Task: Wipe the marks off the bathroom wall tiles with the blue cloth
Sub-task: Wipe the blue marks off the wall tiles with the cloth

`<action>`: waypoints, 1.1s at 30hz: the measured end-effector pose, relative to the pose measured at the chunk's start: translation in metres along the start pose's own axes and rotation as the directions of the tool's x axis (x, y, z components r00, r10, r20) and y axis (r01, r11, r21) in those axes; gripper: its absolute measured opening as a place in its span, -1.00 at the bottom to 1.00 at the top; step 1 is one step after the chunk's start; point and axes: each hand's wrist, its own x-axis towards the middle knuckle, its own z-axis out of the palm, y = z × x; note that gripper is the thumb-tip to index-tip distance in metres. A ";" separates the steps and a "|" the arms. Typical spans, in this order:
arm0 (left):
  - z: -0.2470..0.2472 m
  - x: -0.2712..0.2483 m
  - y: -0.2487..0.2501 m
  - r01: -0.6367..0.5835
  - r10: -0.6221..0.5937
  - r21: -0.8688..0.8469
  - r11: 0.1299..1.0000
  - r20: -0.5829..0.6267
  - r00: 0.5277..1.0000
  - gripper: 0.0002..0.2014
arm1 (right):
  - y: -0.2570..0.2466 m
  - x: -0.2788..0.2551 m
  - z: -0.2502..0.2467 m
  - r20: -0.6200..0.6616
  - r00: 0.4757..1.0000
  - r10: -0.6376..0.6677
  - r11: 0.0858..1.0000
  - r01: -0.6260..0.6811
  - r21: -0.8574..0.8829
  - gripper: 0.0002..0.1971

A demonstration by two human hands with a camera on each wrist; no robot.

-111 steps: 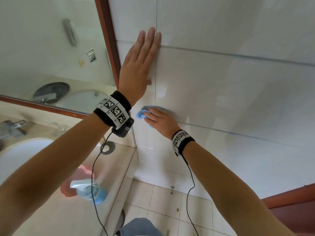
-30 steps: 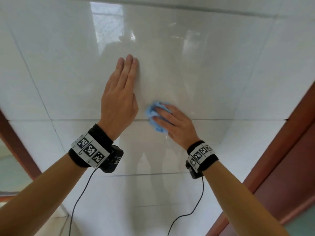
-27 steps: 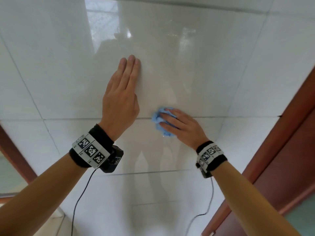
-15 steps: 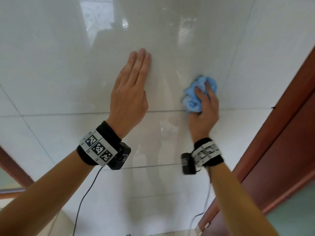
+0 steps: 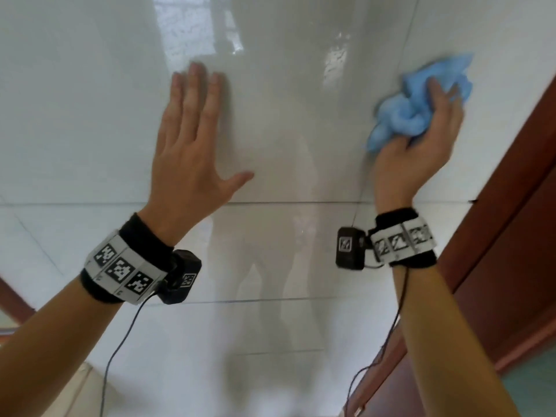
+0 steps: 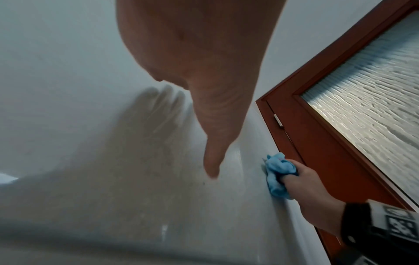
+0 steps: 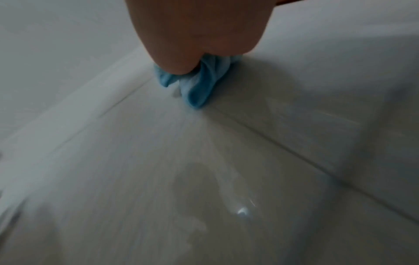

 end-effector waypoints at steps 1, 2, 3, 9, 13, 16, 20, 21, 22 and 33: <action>-0.003 0.001 -0.004 0.017 -0.018 0.025 1.000 0.033 0.999 0.41 | -0.002 0.016 0.006 -0.019 1.000 0.024 1.000 -0.024 0.007 -0.48; -0.005 0.001 -0.007 0.041 -0.044 0.051 0.998 0.063 0.997 0.53 | -0.005 0.024 0.012 -0.024 0.999 0.037 0.999 -0.037 0.003 -0.44; -0.007 0.001 -0.010 0.063 -0.070 0.078 0.995 0.093 0.993 0.62 | -0.009 0.024 0.018 -0.014 0.999 0.033 0.999 -0.033 -0.011 -0.41; -0.007 0.000 -0.022 0.042 -0.081 0.239 0.970 0.156 0.984 0.72 | -0.034 -0.067 0.040 0.426 0.794 -0.433 0.898 0.419 0.131 -0.55; -0.009 -0.002 -0.028 0.028 -0.067 0.250 0.968 0.151 0.986 0.70 | -0.027 -0.074 0.029 0.519 0.595 -0.614 0.772 0.590 0.236 -0.59; -0.008 -0.003 -0.030 0.015 -0.055 0.253 0.967 0.151 0.987 0.69 | -0.026 -0.032 0.026 0.387 0.780 -0.492 0.866 0.486 0.120 -0.57; -0.007 -0.002 -0.034 0.009 -0.044 0.243 0.970 0.139 0.989 0.71 | -0.040 0.005 0.046 0.199 0.937 -0.289 0.956 0.294 0.003 -0.62; -0.007 -0.002 -0.035 0.007 -0.041 0.237 0.972 0.136 0.990 0.71 | -0.041 0.000 0.051 0.204 0.931 -0.302 0.950 0.312 -0.015 -0.62; -0.006 -0.002 -0.035 0.007 -0.040 0.233 0.972 0.134 0.990 0.70 | -0.040 -0.010 0.054 0.222 0.921 -0.320 0.942 0.334 -0.028 -0.59; -0.004 -0.005 -0.042 -0.036 0.015 0.190 0.981 0.108 0.994 0.59 | -0.033 -0.170 0.016 0.672 0.383 -0.634 0.720 0.610 0.332 -0.63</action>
